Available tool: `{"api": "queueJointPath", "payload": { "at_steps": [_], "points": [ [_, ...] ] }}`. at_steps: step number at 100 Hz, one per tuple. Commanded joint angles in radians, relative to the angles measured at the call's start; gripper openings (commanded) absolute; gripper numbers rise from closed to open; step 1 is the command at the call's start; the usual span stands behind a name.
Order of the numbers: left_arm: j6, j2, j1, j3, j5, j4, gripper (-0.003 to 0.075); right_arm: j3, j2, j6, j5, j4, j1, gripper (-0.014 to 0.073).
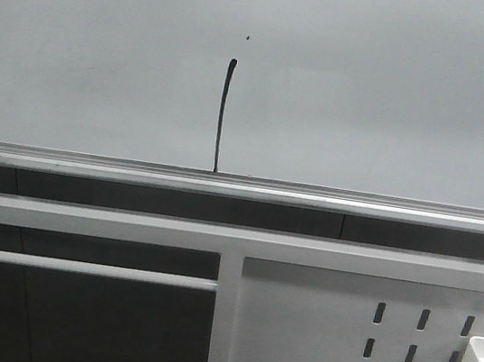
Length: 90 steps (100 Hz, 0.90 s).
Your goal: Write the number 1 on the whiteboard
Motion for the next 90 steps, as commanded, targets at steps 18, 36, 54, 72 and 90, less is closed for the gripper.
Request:
{"api": "queueJointPath", "payload": {
  "at_steps": [18, 36, 54, 72, 90],
  "points": [
    [0.019, 0.011, -0.008, -0.034, -0.031, -0.039, 0.026, -0.062, 0.014, -0.012, -0.015, 0.001, 0.0, -0.0077],
    [0.019, 0.011, -0.008, -0.034, -0.029, 0.008, 0.026, -0.062, 0.014, -0.012, -0.015, 0.001, 0.0, -0.0077],
    [0.019, 0.011, -0.008, -0.034, -0.029, 0.017, 0.026, -0.062, 0.014, -0.012, 0.014, 0.001, 0.0, -0.0077],
    [0.015, 0.011, -0.008, -0.034, 0.0, 0.053, 0.026, -0.065, 0.008, -0.012, 0.032, 0.001, 0.002, -0.0077],
    [0.012, 0.011, -0.008, -0.034, 0.003, 0.059, 0.026, -0.12, 0.002, -0.012, 0.067, 0.001, 0.004, -0.0077]
  ]
}}
